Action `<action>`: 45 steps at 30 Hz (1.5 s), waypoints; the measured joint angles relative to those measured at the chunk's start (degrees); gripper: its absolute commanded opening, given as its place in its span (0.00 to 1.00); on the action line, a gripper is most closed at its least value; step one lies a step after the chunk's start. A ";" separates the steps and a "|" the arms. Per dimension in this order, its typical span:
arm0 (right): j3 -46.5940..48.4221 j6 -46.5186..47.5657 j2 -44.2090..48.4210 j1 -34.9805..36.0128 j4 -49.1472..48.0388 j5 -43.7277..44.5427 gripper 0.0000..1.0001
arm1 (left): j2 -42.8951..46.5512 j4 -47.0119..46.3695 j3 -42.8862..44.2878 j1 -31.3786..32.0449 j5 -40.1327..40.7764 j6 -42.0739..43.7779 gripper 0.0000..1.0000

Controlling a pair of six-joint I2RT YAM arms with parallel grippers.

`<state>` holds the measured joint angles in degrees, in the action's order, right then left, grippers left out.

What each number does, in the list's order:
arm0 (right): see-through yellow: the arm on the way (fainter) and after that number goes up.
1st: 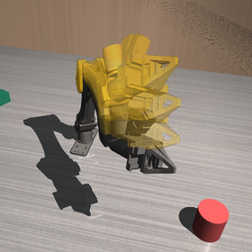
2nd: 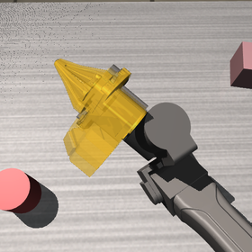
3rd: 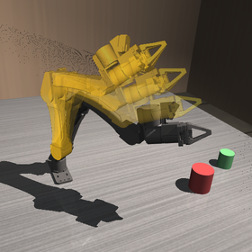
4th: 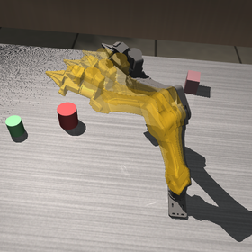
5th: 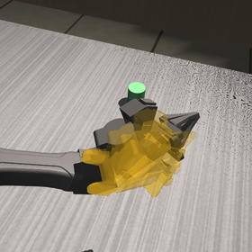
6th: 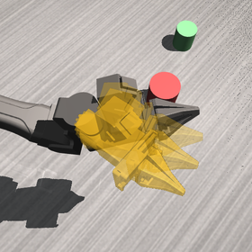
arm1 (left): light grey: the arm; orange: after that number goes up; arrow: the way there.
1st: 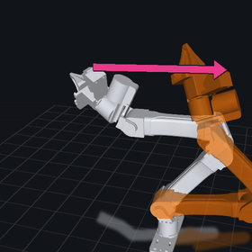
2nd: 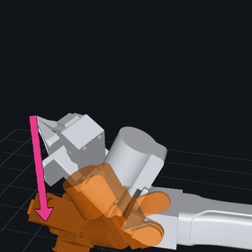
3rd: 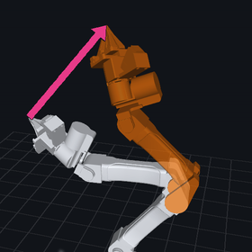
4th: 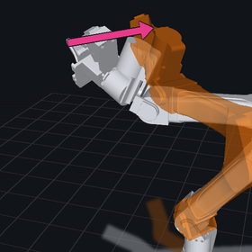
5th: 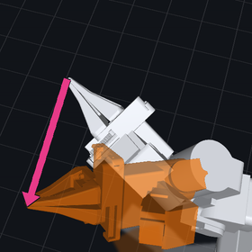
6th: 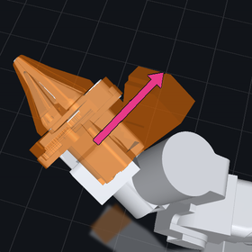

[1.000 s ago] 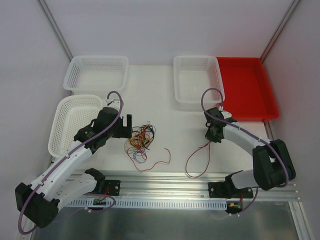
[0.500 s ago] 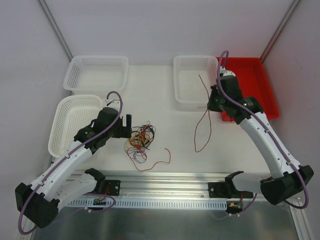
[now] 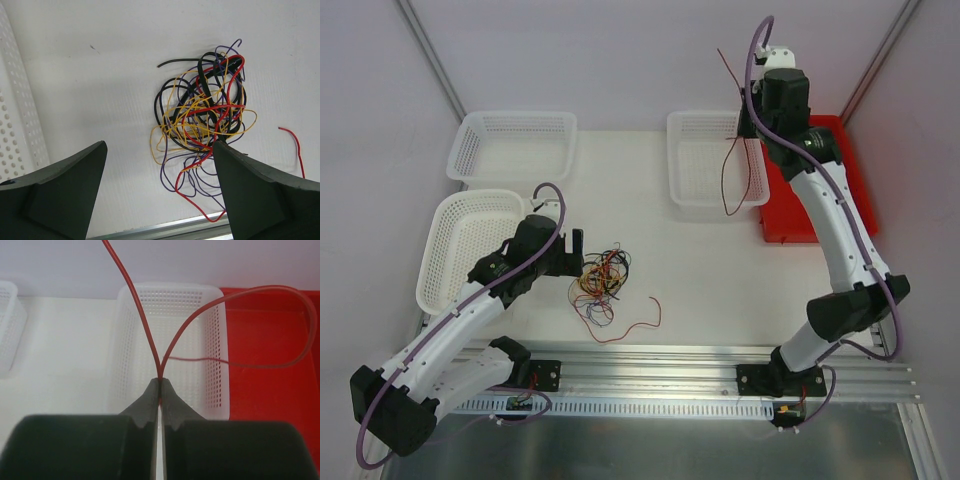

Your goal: Untangle the cables

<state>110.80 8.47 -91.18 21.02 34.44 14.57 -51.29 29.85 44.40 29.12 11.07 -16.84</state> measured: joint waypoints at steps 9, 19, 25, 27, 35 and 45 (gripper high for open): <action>2.21 5.70 -14.86 -3.61 -11.17 -2.69 0.01 | -0.24 0.00 0.00 0.00 0.00 0.00 0.88; -0.09 3.78 -29.51 -4.20 -13.60 -4.59 0.01 | -2.12 0.00 0.00 0.00 -0.02 0.02 0.89; 0.63 1.25 -34.16 -4.94 -13.11 -5.62 0.11 | -2.12 0.02 0.00 0.00 -0.04 0.04 0.89; 4.24 0.48 -37.22 -5.42 -11.67 -6.47 0.39 | -2.08 0.02 0.00 0.00 -0.04 0.04 0.89; 6.29 0.11 -38.75 -5.99 -9.27 -9.09 0.84 | -2.03 0.02 0.00 -0.37 -0.04 0.04 0.89; -7.41 -0.35 -15.69 -5.90 -5.77 -14.80 0.84 | -0.70 0.02 0.00 -0.37 -0.04 0.02 0.89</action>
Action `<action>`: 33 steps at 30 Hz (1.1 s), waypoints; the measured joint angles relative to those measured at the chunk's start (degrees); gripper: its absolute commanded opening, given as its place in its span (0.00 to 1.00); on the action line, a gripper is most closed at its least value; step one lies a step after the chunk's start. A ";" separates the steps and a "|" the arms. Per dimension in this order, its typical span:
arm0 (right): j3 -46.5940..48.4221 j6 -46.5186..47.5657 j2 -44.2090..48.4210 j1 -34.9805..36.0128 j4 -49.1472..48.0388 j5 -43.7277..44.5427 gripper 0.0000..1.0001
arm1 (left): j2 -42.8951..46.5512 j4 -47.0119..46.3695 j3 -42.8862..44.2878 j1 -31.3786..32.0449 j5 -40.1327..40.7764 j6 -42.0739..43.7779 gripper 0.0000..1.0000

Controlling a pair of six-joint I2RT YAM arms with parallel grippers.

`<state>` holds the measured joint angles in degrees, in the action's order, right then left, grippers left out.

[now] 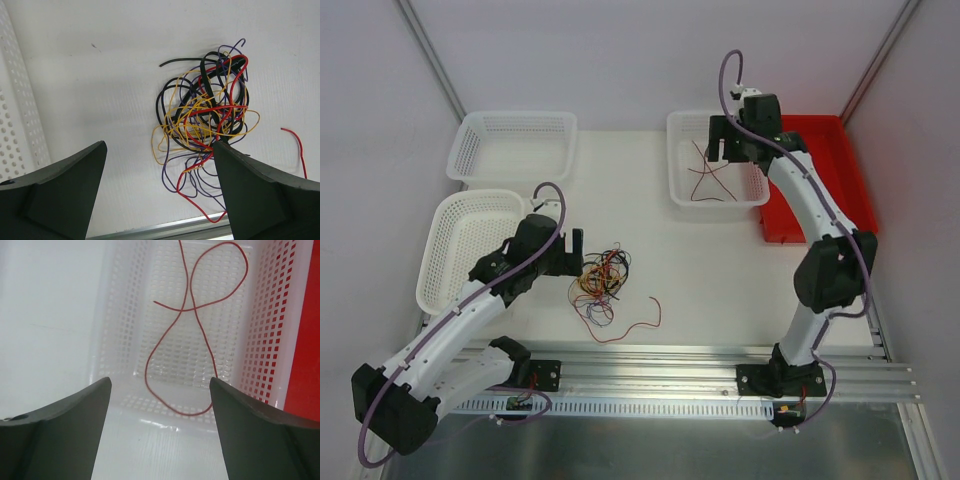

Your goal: Untangle the cables

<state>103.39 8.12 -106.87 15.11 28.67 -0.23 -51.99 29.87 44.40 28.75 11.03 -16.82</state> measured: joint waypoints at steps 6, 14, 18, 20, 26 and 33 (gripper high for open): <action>-10.80 -0.66 17.46 2.16 1.09 -5.53 0.84 | 0.20 0.00 0.00 0.00 -0.04 0.00 0.89; -30.08 -2.49 28.79 15.23 1.57 -8.59 0.84 | 0.20 0.00 -0.24 0.00 -2.14 -1.62 0.88; -39.12 -5.77 31.43 21.44 -0.42 -8.87 0.83 | 0.61 -0.26 -2.45 0.00 -5.05 -6.16 0.83; -42.34 -7.72 32.39 23.71 -2.60 -9.03 0.83 | 1.31 -0.26 -4.87 0.00 -6.88 -9.33 0.81; -48.48 -13.27 33.14 29.14 -10.67 -9.03 0.83 | 3.50 0.39 -11.41 0.07 -11.50 -16.06 0.68; -49.00 -16.96 30.51 33.11 -17.27 -9.03 0.82 | 6.29 0.72 -14.01 1.09 -13.64 -21.05 0.62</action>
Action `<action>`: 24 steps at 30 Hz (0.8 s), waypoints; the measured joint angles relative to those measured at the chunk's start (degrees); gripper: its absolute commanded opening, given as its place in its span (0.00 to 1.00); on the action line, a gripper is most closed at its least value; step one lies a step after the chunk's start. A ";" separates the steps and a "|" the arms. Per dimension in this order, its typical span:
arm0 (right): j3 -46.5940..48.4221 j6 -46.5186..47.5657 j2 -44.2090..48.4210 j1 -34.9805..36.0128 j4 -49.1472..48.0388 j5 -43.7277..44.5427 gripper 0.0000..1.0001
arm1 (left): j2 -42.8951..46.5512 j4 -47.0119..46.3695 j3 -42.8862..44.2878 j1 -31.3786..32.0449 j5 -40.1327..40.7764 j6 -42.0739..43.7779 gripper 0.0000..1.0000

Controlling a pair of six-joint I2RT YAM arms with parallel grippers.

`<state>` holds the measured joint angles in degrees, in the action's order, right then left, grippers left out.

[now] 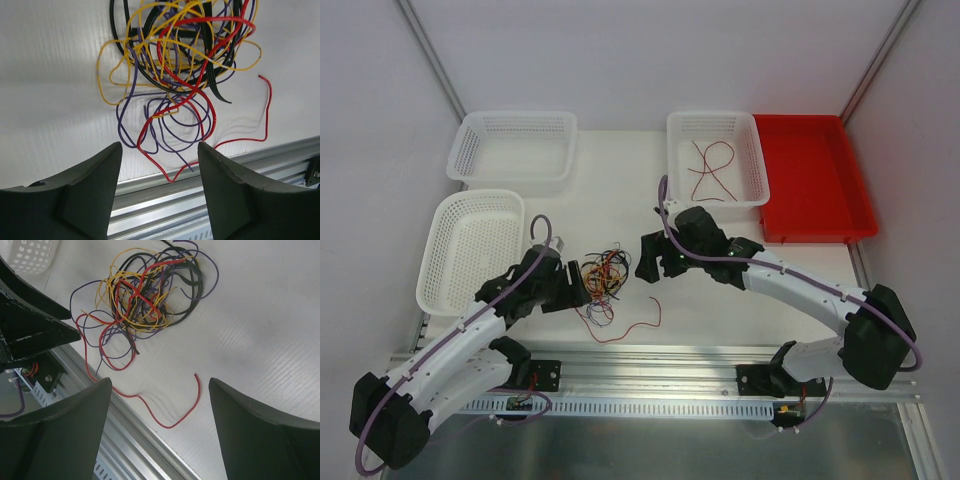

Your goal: Untangle the cables

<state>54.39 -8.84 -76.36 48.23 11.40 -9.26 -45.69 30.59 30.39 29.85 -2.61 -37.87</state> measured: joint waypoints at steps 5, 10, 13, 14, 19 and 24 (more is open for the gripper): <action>0.00 -1.29 -2.29 1.86 -2.29 0.04 0.82 | -0.28 -0.04 -2.12 4.09 0.26 -4.02 0.54; -0.13 -1.73 -3.21 2.99 -3.08 0.04 0.82 | -2.16 -0.09 -2.62 6.62 1.38 -6.62 0.44; -0.37 -1.92 -3.23 3.13 -3.45 0.09 0.82 | -3.30 -0.92 -2.91 6.93 2.29 -7.85 0.40; -0.48 -2.10 -3.23 3.15 -3.48 0.17 0.82 | -3.65 -1.25 -3.06 6.97 2.71 -8.22 0.39; -0.83 -2.36 -3.23 3.28 -3.69 0.46 0.82 | -4.70 -2.99 -4.17 6.97 3.41 -9.94 0.33; -1.57 -2.56 -3.23 3.58 -4.48 0.70 0.82 | -4.92 -4.61 -5.49 6.97 4.42 -11.78 0.25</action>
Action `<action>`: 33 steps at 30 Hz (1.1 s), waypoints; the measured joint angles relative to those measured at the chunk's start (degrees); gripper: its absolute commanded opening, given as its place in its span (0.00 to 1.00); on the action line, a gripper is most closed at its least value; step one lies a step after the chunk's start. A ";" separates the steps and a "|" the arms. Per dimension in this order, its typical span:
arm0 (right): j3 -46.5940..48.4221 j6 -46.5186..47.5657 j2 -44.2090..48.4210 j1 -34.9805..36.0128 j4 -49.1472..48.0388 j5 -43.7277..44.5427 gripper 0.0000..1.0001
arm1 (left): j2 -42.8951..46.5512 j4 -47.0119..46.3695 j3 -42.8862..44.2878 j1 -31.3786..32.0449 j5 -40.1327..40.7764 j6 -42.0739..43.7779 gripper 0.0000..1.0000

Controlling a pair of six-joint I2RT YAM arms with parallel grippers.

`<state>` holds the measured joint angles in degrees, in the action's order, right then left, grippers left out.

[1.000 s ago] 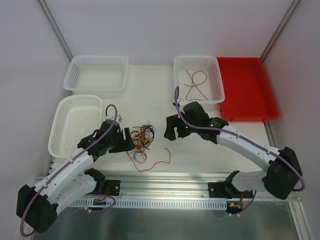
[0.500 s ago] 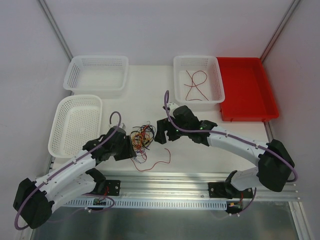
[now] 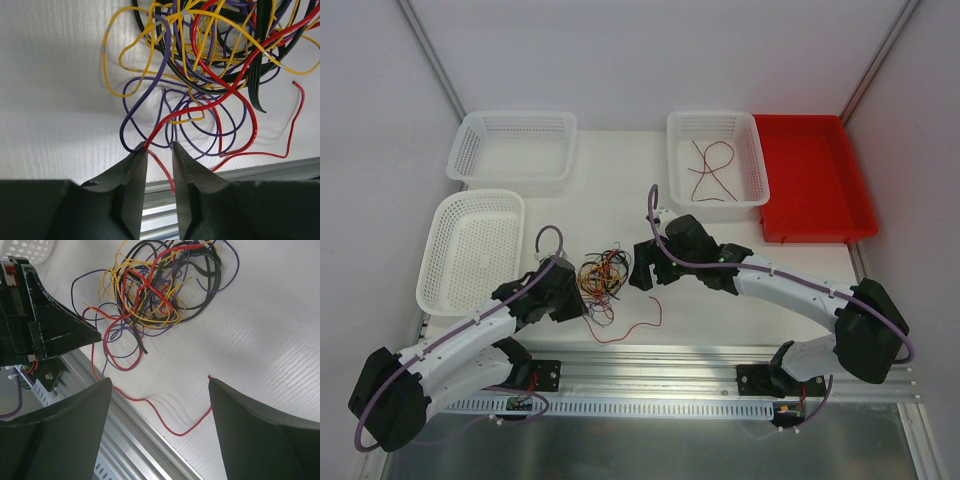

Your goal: Untangle the cables

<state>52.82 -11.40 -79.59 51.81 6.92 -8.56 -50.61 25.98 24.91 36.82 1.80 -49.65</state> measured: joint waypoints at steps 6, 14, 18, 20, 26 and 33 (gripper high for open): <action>-0.48 -0.15 0.00 0.26 -0.24 0.37 0.82 | 0.00 -0.61 -0.74 0.00 0.26 -1.22 0.07; -1.16 -0.20 0.00 0.35 -0.26 0.81 0.82 | -0.13 -1.14 -0.46 0.00 0.17 -1.36 0.00; -1.20 -0.20 0.02 0.35 -0.26 1.03 0.82 | 1.38 -0.24 1.29 0.00 0.02 -0.57 0.00; -1.29 -0.20 0.02 0.35 -0.33 1.20 0.82 | 2.38 0.92 3.43 0.00 -0.31 0.72 0.00; -1.31 -0.61 0.00 0.35 -0.90 1.70 0.82 | 2.36 2.47 12.61 0.00 -2.71 6.88 0.00; 0.48 -1.49 -1.27 0.35 -2.29 2.12 0.81 | -1.33 4.31 24.57 0.00 -4.44 16.24 0.00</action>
<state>53.30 -12.88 -80.86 52.16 4.62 -6.44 -51.94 30.28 49.47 36.82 -2.63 -33.41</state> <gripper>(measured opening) 0.816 0.012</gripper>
